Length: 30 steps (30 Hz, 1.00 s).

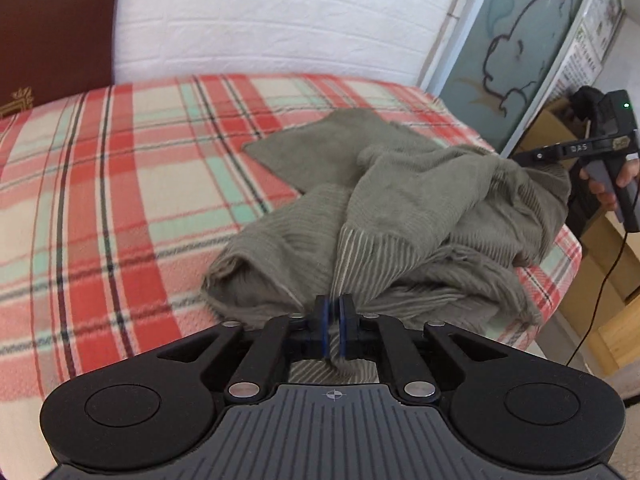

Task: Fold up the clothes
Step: 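Grasp the shirt cloth with the left gripper and pull it to spread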

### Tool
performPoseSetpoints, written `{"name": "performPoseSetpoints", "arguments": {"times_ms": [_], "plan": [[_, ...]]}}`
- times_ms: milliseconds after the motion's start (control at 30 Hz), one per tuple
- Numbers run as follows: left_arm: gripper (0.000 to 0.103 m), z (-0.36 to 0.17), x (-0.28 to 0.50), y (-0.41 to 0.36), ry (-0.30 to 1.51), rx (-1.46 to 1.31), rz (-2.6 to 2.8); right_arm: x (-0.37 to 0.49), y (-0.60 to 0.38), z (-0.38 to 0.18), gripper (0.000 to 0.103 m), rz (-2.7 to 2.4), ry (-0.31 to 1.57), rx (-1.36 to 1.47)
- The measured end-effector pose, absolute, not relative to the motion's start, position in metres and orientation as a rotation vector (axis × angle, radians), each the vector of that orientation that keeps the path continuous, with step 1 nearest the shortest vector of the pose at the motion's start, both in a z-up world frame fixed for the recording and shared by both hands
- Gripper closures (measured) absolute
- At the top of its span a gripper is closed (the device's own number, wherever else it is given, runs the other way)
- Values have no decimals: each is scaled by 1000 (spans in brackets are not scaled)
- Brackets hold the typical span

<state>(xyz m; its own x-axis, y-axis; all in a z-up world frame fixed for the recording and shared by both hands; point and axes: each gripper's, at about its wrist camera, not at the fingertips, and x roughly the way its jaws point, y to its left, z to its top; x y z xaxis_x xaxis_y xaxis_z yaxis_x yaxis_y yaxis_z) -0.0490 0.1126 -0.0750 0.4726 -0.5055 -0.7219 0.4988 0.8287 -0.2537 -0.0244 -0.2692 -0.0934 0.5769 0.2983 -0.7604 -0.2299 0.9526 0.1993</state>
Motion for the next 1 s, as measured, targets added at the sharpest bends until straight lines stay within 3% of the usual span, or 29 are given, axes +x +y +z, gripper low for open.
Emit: {"name": "performPoseSetpoints", "arguments": {"times_ms": [100,133,233,333,600,700,767,833,1000], "plan": [[54,-52,-45,122,853,-28,-628,-26,-269,-91,26,309,899,84],[40,-41,-44,123,825,-34,-642,-27,-270,-89,26,307,892,86],[37,-7,-34,119,736,-50,-696,-29,-272,-84,26,303,878,96],[24,6,-12,98,712,-37,-732,-29,-273,-84,26,304,874,96],[23,-49,49,16,916,152,-801,-34,-282,-89,26,292,887,85],[29,-61,55,4,975,115,-858,-33,-286,-92,26,281,890,85],[58,-67,53,-4,1000,127,-892,-32,-287,-93,28,285,890,78],[81,-72,48,-13,1012,192,-891,-30,-288,-95,29,288,890,72],[88,-72,36,-8,979,207,-887,-23,-280,-96,32,316,881,-10]]}}
